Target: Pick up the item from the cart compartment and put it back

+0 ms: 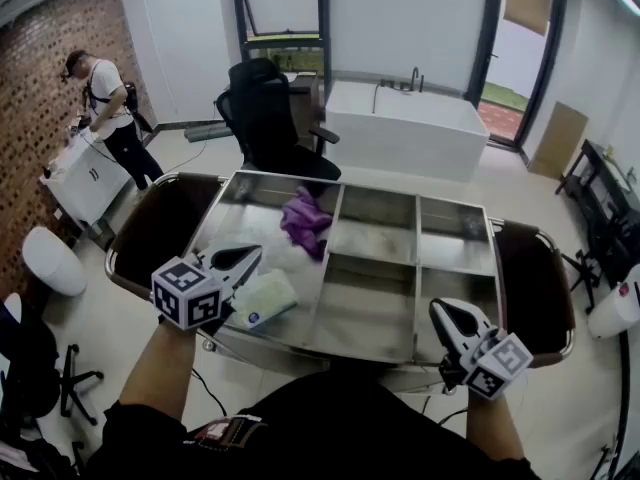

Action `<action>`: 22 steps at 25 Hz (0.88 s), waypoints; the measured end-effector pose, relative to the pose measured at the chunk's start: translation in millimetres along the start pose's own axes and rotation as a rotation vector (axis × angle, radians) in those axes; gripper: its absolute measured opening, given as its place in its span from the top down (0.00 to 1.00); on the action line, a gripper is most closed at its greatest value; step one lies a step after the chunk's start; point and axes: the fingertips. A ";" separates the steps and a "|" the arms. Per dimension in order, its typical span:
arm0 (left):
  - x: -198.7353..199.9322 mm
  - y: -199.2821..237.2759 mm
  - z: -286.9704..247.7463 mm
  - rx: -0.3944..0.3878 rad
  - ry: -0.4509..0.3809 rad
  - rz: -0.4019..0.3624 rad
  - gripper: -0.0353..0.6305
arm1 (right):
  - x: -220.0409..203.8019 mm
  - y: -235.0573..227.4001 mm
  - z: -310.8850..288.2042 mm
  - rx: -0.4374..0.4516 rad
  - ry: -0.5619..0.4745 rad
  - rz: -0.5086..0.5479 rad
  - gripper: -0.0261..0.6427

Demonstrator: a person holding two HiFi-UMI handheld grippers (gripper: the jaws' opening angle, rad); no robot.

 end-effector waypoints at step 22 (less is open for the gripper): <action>-159.1 152.7 -91.0 0.152 0.930 0.112 0.28 | 9.6 -13.0 37.1 -0.057 -0.069 -0.040 0.97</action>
Point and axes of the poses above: the fingertips, and each gripper's own axes: z backward along the fingers, y to its left, x out of its top, and after that the axes turned 5 degrees about -y, right-handed
